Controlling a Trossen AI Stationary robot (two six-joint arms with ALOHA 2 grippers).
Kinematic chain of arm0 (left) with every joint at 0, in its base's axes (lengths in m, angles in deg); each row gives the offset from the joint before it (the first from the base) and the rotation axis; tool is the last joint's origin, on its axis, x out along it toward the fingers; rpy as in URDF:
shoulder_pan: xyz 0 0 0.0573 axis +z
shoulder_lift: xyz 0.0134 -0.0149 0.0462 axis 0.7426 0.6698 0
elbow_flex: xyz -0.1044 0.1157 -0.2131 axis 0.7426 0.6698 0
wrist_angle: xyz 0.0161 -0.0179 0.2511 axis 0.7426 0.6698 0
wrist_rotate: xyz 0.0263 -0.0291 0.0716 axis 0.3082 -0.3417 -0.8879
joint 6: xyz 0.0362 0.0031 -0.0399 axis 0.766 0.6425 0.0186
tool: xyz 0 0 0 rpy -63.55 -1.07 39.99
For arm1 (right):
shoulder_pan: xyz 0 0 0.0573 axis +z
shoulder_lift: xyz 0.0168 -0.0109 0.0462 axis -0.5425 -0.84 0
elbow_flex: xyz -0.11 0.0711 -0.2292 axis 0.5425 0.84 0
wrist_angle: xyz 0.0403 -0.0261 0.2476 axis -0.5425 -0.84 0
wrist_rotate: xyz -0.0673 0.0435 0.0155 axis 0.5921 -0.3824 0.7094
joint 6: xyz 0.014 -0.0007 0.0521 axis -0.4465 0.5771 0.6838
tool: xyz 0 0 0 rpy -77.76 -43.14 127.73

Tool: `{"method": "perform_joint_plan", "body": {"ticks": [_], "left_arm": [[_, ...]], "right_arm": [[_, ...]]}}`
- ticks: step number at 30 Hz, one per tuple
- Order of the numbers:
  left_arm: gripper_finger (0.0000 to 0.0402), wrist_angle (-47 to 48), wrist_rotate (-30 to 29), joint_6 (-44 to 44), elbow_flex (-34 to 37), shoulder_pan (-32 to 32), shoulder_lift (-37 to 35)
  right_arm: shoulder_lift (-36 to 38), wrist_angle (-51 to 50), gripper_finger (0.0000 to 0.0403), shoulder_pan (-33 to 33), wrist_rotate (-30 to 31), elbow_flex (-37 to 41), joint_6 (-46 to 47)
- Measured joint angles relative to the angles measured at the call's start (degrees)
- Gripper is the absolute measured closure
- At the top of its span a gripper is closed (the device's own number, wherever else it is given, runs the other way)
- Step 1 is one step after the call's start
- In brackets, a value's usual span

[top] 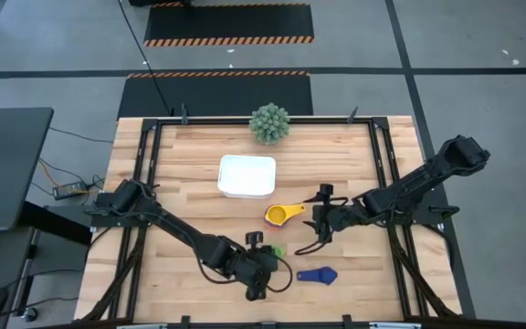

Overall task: Nest measuring cups in basket
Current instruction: Stack the green nesting cup on the yellow nesting cup

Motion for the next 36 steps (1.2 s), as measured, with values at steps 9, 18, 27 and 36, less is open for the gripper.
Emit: {"method": "perform_joint_plan", "body": {"ticks": [9, 18, 27, 36], "left_arm": [[0.0230, -2.49, 3.07, 0.85, 0.07, 2.42, 3.15], [0.0227, -2.37, 8.69, 10.74, 0.04, 3.42, 4.03], [0.0237, 6.13, 4.01, 37.02, 0.02, 3.40, 3.37], [0.0237, 11.46, -2.40, 73.67, 0.02, 2.89, 3.34]], "right_arm": [[2.49, -8.84, 0.0092, 4.34, -0.02, 0.00, 8.71], [2.58, -9.52, 0.0092, 7.70, 0.04, -0.01, 12.91], [2.58, -9.48, 0.0092, 10.18, 0.42, -0.02, 14.55], [2.58, -8.75, 0.0092, 10.01, 1.51, -0.02, 16.57]]}}
